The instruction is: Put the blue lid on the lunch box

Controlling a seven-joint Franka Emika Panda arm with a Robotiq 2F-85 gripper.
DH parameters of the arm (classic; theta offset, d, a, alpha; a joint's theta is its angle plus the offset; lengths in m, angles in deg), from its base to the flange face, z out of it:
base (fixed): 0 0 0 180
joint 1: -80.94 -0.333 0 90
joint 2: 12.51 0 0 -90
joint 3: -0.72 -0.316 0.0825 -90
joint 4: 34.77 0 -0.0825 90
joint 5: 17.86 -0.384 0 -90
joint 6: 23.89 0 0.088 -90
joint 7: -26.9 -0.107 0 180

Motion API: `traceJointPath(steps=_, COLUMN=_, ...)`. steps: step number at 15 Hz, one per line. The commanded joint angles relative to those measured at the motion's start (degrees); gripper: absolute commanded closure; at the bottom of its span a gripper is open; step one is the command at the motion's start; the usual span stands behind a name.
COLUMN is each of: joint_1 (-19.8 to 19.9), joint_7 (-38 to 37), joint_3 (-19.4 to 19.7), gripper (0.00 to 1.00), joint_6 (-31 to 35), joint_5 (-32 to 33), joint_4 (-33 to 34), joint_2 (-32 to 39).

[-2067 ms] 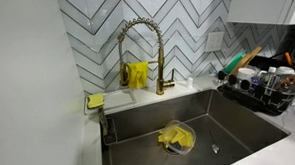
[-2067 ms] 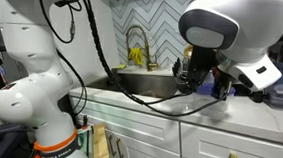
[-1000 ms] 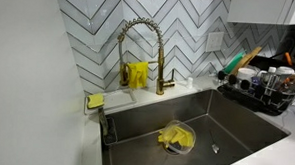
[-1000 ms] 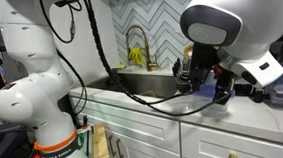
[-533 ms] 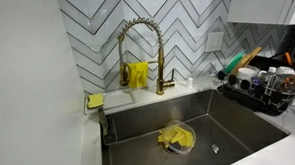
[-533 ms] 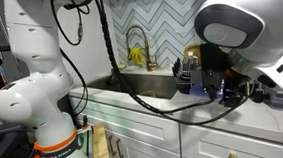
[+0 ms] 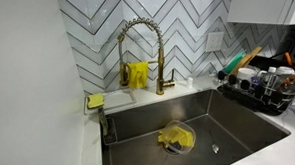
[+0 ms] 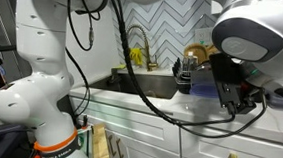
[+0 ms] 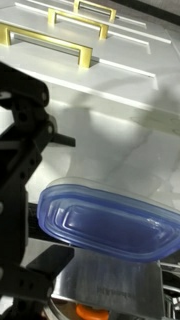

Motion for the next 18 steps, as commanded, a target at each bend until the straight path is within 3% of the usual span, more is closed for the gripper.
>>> traceJointPath(steps=1, joint_1=2.4, joint_7=3.4, joint_3=-1.2, gripper=0.02, joint_6=-4.3, joint_5=-3.2, joint_4=3.4, joint_2=3.1)
traceJointPath(steps=2, joint_1=2.7, joint_7=3.8, joint_3=-1.4, gripper=0.27, joint_6=-5.2, joint_5=-3.7, joint_4=4.0, joint_2=3.8)
traceJointPath(steps=4, joint_1=3.0, joint_7=4.2, joint_3=-1.5, gripper=0.29, joint_6=-6.8, joint_5=-4.4, joint_4=5.1, joint_2=4.7)
traceJointPath(steps=5, joint_1=3.1, joint_7=4.5, joint_3=-1.5, gripper=0.35, joint_6=-7.4, joint_5=-4.6, joint_4=5.5, joint_2=5.2)
traceJointPath(steps=13, joint_1=4.2, joint_7=4.8, joint_3=-1.8, gripper=0.97, joint_6=-10.2, joint_5=-5.3, joint_4=8.6, joint_2=8.4)
traceJointPath(steps=14, joint_1=4.3, joint_7=4.9, joint_3=-1.8, gripper=1.00, joint_6=-10.5, joint_5=-5.4, joint_4=8.9, joint_2=8.6)
traceJointPath(steps=18, joint_1=4.9, joint_7=4.9, joint_3=-1.9, gripper=0.96, joint_6=-12.6, joint_5=-6.1, joint_4=9.8, joint_2=8.5)
